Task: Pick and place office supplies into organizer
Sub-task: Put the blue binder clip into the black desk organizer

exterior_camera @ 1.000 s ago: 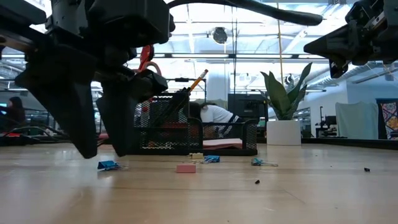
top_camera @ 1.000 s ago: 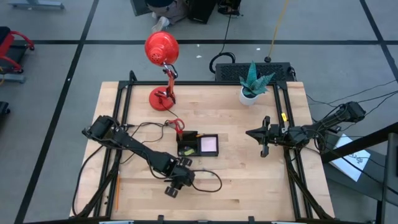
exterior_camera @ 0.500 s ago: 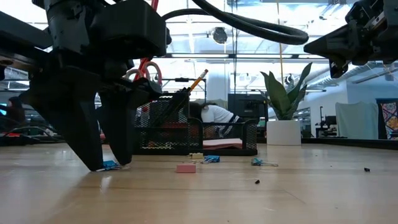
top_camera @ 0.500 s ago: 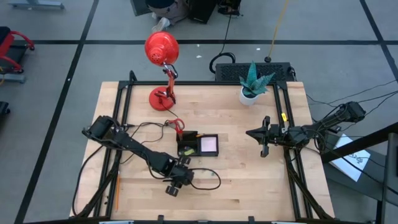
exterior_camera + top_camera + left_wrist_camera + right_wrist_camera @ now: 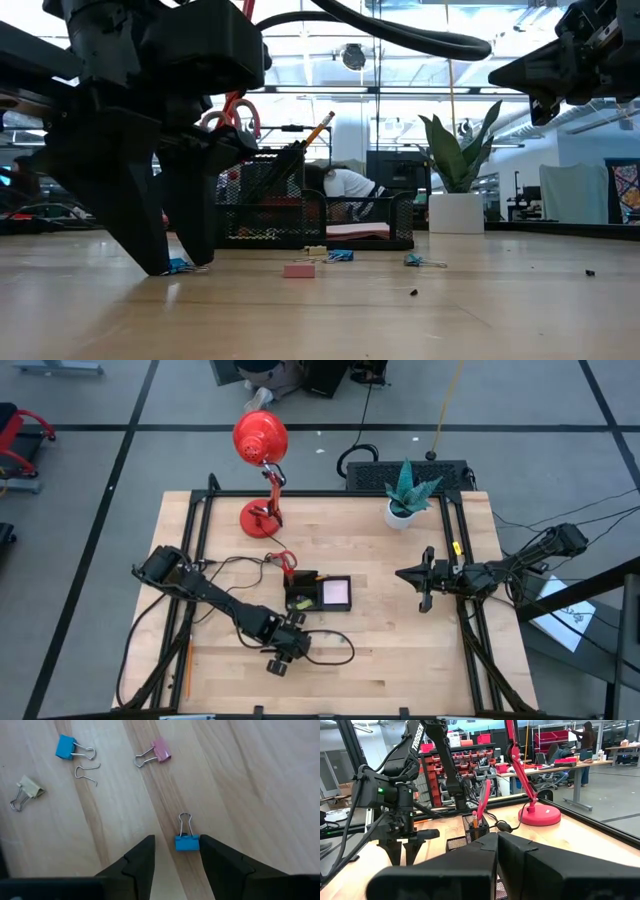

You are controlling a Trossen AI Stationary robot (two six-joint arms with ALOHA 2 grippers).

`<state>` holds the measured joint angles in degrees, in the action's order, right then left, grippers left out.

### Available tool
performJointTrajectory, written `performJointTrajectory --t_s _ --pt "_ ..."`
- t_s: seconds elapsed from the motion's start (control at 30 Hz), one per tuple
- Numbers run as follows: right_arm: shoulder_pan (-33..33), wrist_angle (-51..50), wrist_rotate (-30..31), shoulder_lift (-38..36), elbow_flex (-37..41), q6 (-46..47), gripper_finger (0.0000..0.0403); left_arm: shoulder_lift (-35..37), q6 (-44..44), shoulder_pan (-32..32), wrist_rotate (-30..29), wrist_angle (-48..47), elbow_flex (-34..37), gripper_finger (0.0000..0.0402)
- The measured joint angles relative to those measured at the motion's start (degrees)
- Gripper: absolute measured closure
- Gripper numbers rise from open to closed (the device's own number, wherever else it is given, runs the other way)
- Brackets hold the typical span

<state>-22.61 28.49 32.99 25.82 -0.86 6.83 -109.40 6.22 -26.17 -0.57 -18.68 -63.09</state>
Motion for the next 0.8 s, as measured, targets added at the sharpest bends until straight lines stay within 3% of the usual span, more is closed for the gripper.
performJointTrajectory --t_s 0.47,0.8 --pt "0.0 0.0 0.0 0.0 0.0 0.2 0.0399 -0.1 -2.1 0.0 2.1 -0.3 0.0 0.0343" --pt "0.0 0.0 0.0 0.0 0.0 0.2 0.0399 -0.3 -6.6 -0.6 0.9 1.2 -0.7 0.0353"
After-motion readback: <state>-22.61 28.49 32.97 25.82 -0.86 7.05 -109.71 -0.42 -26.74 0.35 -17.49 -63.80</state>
